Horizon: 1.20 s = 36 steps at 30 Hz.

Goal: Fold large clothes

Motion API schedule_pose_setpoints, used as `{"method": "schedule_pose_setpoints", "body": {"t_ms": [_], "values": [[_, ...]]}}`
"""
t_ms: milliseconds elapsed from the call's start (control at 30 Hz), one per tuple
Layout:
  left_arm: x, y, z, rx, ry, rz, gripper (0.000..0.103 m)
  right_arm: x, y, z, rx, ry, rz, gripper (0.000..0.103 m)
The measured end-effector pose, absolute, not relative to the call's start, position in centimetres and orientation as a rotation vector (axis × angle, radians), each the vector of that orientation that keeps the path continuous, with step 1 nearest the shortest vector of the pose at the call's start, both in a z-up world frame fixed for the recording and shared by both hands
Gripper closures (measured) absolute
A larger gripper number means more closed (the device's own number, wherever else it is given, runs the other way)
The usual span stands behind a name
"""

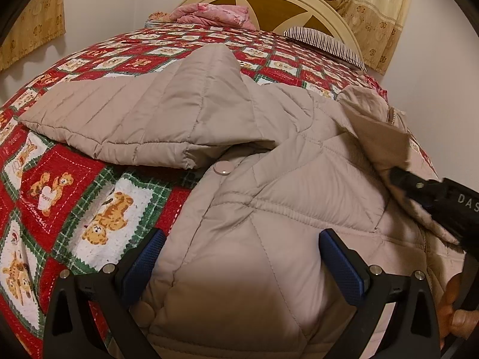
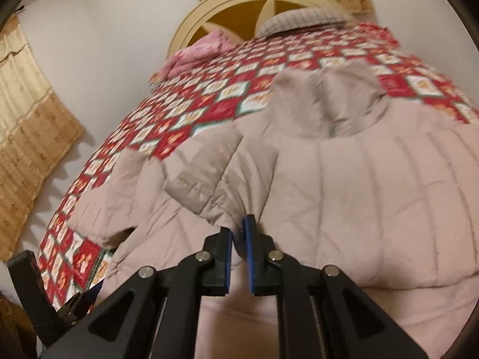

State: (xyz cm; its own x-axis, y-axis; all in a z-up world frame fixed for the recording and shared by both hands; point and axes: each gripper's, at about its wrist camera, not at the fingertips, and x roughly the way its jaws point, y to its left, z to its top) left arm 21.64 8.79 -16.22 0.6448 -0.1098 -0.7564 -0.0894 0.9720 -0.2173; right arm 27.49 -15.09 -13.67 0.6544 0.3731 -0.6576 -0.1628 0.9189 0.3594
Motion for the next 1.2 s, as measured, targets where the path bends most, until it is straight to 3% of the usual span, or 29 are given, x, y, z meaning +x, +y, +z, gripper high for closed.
{"method": "schedule_pose_setpoints", "body": {"t_ms": [67,100,133,200,233,300,367,433,500,667,967,1033,1133,1200], "values": [[21.7,8.8,-16.2,-0.245,0.872,-0.012,0.001,27.7,-14.5,-14.2,0.308,0.834,0.369,0.086],[21.7,8.8,-16.2,-0.245,0.873,-0.012,0.001,27.8,-14.4,-14.2,0.317,0.85,0.386,0.076],[21.7,8.8,-16.2,-0.243,0.873,-0.011,0.001,28.0,-14.3,-14.2,0.32,0.879,0.399,0.05],[21.7,8.9,-16.2,-0.243,0.873,-0.011,0.001,27.8,-14.1,-13.8,0.345,0.892,0.424,0.016],[21.7,8.8,-16.2,-0.244,0.873,-0.012,0.001,27.5,-14.0,-13.4,0.362,0.869,0.433,0.013],[21.7,8.8,-16.2,-0.243,0.873,-0.011,0.001,26.5,-14.4,-11.8,0.376,0.82,0.445,0.015],[21.7,8.8,-16.2,-0.244,0.873,-0.012,0.001,24.9,-15.2,-9.1,0.355,0.742,0.462,0.03],[21.7,8.8,-16.2,-0.244,0.873,-0.012,0.001,23.9,-16.0,-7.6,0.279,0.716,0.385,0.066],[21.7,8.8,-16.2,-0.242,0.873,-0.011,0.001,23.0,-17.9,-6.7,0.22,0.695,0.285,0.072],[21.8,8.9,-16.3,-0.238,0.875,-0.009,0.001,21.8,-26.5,-7.5,0.2,0.67,-0.059,0.07],[22.0,8.5,-16.3,-0.221,0.882,0.001,0.001,22.9,-31.8,-16.2,0.27,0.803,-0.209,0.067],[22.0,8.4,-16.3,-0.217,0.886,0.003,0.001,22.8,-31.3,-15.8,0.24,0.795,-0.197,0.047],[22.1,8.2,-16.4,-0.2,0.9,0.005,0.001,22.9,-30.4,-15.9,0.183,0.795,-0.192,0.031],[22.1,8.1,-16.1,-0.162,0.93,-0.04,0.001,23.0,-30.3,-15.9,0.166,0.795,-0.198,0.028]]}}
